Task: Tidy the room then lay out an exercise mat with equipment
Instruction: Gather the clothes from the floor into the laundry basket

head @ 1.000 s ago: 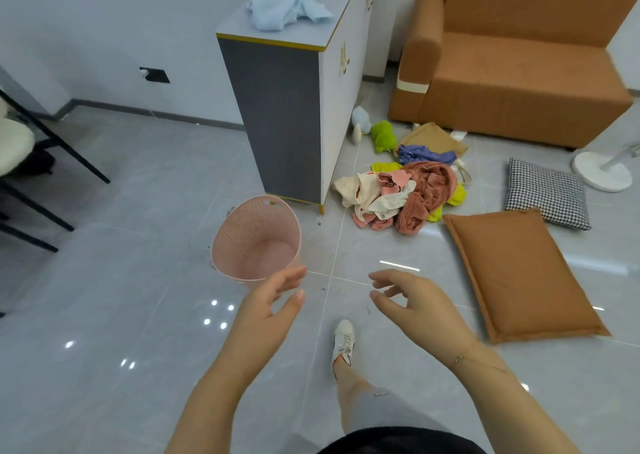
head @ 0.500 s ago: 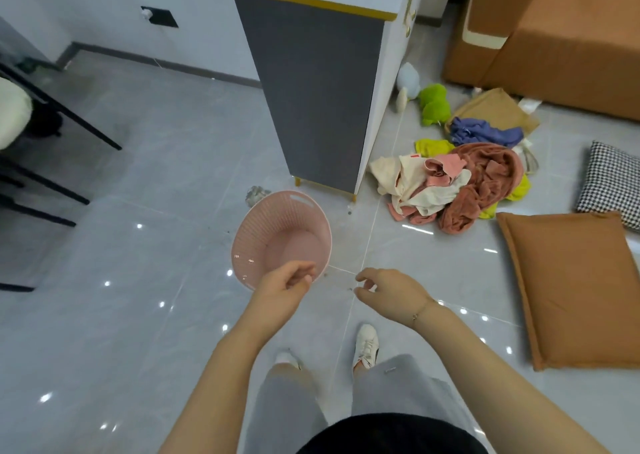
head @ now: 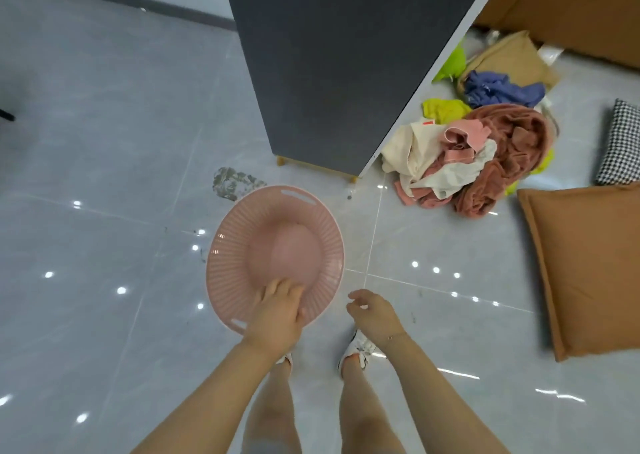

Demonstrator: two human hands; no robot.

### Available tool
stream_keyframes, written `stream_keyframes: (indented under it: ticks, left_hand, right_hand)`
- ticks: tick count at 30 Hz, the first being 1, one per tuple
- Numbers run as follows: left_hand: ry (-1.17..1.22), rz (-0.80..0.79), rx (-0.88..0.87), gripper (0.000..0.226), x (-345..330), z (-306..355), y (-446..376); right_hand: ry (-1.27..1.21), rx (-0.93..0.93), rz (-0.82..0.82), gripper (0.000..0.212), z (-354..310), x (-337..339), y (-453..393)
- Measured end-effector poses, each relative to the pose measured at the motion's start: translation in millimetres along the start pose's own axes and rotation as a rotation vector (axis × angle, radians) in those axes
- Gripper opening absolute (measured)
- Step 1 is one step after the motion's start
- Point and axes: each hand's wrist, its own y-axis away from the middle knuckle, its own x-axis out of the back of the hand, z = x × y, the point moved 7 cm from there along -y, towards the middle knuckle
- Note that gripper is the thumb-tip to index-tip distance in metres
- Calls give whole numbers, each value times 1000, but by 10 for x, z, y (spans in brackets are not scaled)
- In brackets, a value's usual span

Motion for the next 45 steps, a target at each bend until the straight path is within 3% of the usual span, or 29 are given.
stream_keyframes:
  ticks: [3, 7, 10, 14, 18, 20, 23, 27, 29, 31, 34, 37, 40, 43, 45]
  left_hand:
    - [-178, -52, -73, 58, -638, -147, -341]
    - [-225, -296, -69, 69, -1676, -358, -622]
    - [-294, -466, -21, 75, -2288, -525, -657]
    - [-259, -358, -16, 74, -2570, -648, -769]
    - [-241, -368, -4, 77, -2637, -687, -797]
    - [-261, -403, 9, 78, -2601, -736, -727]
    - [-183, -415, 77, 70, -2377, -802, -583]
    - [-89, -331, 103, 22, -1682, -619, -330]
    - [-31, -352, 84, 27, -1351, -487, -197]
    - [-89, -326, -41, 36, -880, -244, -80]
    - [-178, -84, -167, 29, -109, 167, 127]
    - [126, 105, 21, 40, 469, 394, 338]
    - [559, 147, 281, 79, 857, 684, 497]
    - [1031, -65, 422, 90, 954, 1198, 445]
    - [1098, -218, 444, 86, 979, 1571, 381]
  right_hand:
    - [-112, -63, 12, 36, 144, -258, -551]
    - [156, -36, 31, 48, 428, -430, -1317]
    - [138, -60, 35, 55, 653, -519, -1785]
    - [-56, -44, -2, 62, 720, -728, -2274]
    - [-188, -172, 81, 30, 809, -852, -2608]
    - [-257, -242, 76, 32, 857, -919, -2573]
    - [-324, -285, 89, 33, 892, -897, -2294]
    - [-586, -403, 161, 27, 946, -704, -1532]
    - [-719, -500, 201, 26, 983, -600, -1024]
    - [-856, -528, 269, 23, 945, -423, -489]
    - [-1064, -552, 411, 17, 866, -94, 326]
    - [-1275, -569, 553, 20, 842, 106, 882]
    - [-1431, -531, 668, 27, 848, 350, 1351]
    - [-1568, -443, 726, 26, 885, 747, 1701]
    - [-1634, -382, 732, 27, 923, 1021, 1860]
